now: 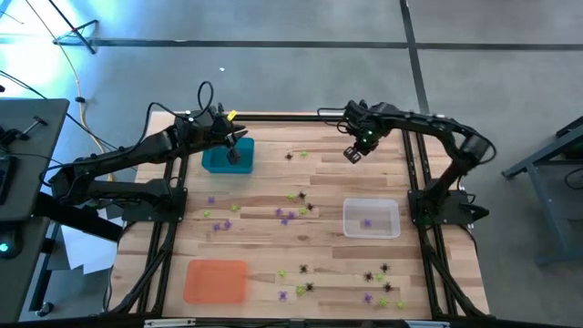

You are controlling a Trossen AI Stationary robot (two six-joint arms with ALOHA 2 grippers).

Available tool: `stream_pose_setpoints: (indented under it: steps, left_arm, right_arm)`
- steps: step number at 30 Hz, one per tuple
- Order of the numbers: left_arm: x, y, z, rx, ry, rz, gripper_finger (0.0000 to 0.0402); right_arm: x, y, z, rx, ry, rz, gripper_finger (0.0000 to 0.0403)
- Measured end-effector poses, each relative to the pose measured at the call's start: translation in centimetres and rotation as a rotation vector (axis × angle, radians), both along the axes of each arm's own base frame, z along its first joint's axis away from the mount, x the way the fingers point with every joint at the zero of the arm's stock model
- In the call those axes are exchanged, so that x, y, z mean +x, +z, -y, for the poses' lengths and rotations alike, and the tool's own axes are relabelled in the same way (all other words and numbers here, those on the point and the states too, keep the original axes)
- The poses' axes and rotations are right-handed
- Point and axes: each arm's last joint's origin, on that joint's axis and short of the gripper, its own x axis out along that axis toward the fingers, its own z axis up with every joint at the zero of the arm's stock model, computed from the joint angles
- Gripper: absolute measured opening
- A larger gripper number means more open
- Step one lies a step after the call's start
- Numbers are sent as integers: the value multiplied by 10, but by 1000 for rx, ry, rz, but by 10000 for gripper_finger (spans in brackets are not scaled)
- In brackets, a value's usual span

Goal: Sort Halloween decoration
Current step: Put the violet spider toy into the transparent bin

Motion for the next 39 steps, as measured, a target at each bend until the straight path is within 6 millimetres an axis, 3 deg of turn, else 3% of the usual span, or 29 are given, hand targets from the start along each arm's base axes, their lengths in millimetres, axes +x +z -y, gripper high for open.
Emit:
stream_pose_setpoints:
  steps: [5,11,17,21,27,39]
  left_arm:
    - [0,0,0,-16,10,16,53]
    - [0,1,0,-15,10,22,53]
    - [0,1,0,-21,14,28,53]
    - [0,1,0,-33,20,35,53]
    - [1,0,2,-62,-44,46,53]
    - [1,-1,3,-78,-68,40,53]
  right_arm:
    - [-3,35,-38,74,-36,118,0]
    - [2,66,-111,158,-40,191,0]
    - [6,73,-187,214,-64,177,0]
    - [5,67,-222,210,-108,115,0]
    - [3,53,-242,164,-137,15,0]
    - [-16,-6,-230,161,-133,-145,0]
